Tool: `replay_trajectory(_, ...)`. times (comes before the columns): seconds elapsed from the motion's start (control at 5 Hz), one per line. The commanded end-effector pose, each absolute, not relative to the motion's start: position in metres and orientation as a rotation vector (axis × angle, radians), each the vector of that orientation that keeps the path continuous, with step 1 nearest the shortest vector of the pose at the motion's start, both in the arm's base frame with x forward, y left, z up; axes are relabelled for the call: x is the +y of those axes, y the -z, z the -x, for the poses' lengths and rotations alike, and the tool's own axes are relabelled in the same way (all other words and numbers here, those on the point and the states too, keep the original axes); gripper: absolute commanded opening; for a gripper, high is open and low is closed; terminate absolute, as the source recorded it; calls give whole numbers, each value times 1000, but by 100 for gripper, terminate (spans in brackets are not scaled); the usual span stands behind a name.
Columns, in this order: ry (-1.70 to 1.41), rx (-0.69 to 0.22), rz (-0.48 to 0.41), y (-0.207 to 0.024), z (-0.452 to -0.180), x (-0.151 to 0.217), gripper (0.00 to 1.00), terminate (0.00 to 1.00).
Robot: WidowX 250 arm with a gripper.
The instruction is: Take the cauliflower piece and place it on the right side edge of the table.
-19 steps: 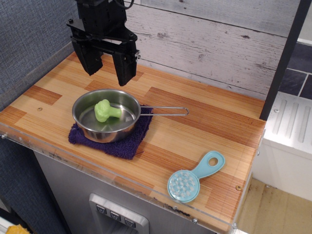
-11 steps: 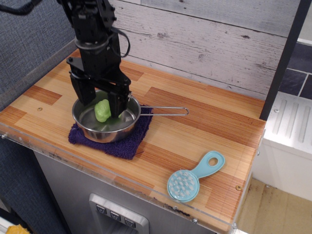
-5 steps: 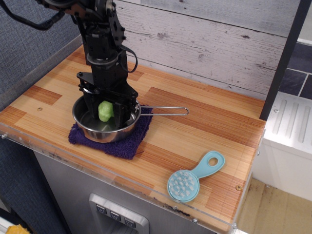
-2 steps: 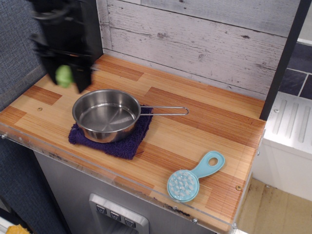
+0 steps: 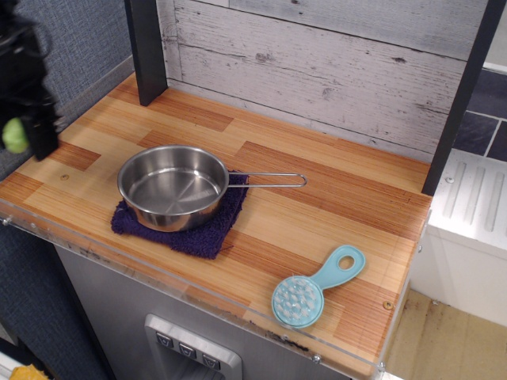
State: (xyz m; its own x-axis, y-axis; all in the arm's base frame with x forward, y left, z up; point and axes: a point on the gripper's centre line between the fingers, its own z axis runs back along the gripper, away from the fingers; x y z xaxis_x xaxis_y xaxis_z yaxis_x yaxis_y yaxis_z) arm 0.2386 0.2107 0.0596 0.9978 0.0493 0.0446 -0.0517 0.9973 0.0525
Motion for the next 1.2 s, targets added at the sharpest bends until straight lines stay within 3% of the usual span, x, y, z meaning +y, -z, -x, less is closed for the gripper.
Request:
replay_trajectory(0.0, -71, -4, -84, -40, -239, 236, 0, 0)
replay_trajectory(0.2, -62, 17, -69, -30, -240, 227, 0, 0)
replay_trajectory(0.4, -97, 34, -57, -28, -239, 223, 100, 0)
replay_trajectory(0.6, -96, 28, -60, -33, -239, 220, 100, 0)
replay_trajectory(0.8, -96, -29, -71, -69, -241, 207, 100, 0)
replay_trajectory(1.0, -103, -132, -90, -118, -236, 168, 100, 0)
